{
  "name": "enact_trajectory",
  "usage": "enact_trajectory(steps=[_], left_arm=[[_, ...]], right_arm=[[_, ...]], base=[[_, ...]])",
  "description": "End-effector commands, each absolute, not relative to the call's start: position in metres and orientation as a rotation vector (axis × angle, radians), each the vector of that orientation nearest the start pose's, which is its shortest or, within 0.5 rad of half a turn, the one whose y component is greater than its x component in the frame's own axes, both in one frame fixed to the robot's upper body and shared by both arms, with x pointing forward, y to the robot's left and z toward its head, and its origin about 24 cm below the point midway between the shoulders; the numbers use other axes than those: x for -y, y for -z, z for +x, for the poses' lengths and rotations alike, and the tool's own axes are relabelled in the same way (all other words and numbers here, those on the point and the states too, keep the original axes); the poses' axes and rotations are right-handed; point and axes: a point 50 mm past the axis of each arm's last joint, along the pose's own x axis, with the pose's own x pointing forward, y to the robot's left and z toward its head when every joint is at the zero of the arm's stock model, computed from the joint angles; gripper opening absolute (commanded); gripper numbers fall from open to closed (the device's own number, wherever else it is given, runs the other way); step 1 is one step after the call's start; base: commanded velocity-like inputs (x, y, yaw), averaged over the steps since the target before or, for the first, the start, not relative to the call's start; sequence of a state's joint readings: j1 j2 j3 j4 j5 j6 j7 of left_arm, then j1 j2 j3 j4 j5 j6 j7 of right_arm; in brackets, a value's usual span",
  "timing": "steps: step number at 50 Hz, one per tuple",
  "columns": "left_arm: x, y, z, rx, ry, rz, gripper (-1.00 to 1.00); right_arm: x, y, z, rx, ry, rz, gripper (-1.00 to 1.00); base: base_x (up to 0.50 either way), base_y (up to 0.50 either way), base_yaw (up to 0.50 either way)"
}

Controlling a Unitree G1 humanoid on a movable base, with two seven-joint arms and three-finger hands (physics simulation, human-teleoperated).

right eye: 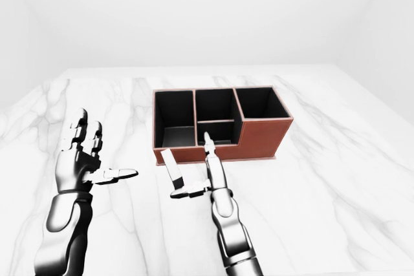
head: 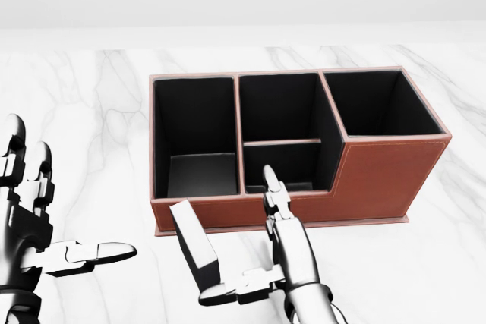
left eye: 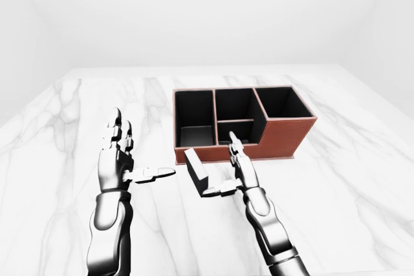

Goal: Pick up the book and place it in the right compartment of the caddy.

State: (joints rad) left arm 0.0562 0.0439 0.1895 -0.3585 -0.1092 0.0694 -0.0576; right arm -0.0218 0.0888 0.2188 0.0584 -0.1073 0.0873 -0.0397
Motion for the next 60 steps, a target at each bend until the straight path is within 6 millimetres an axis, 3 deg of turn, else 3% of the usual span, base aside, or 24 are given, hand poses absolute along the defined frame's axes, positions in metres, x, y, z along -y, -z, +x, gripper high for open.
enact_trajectory(steps=[1,60], left_arm=[[-0.199,-0.106,0.233,0.244,-0.115,-0.023,1.0],[-0.197,-0.107,0.232,0.245,-0.112,-0.02,1.0]], right_arm=[[0.074,-0.023,0.253,-0.131,-0.202,-0.044,1.0],[0.045,-0.008,0.248,-0.183,-0.366,-0.167,1.0]], base=[[0.0,0.0,0.0],[0.0,0.0,0.0]])
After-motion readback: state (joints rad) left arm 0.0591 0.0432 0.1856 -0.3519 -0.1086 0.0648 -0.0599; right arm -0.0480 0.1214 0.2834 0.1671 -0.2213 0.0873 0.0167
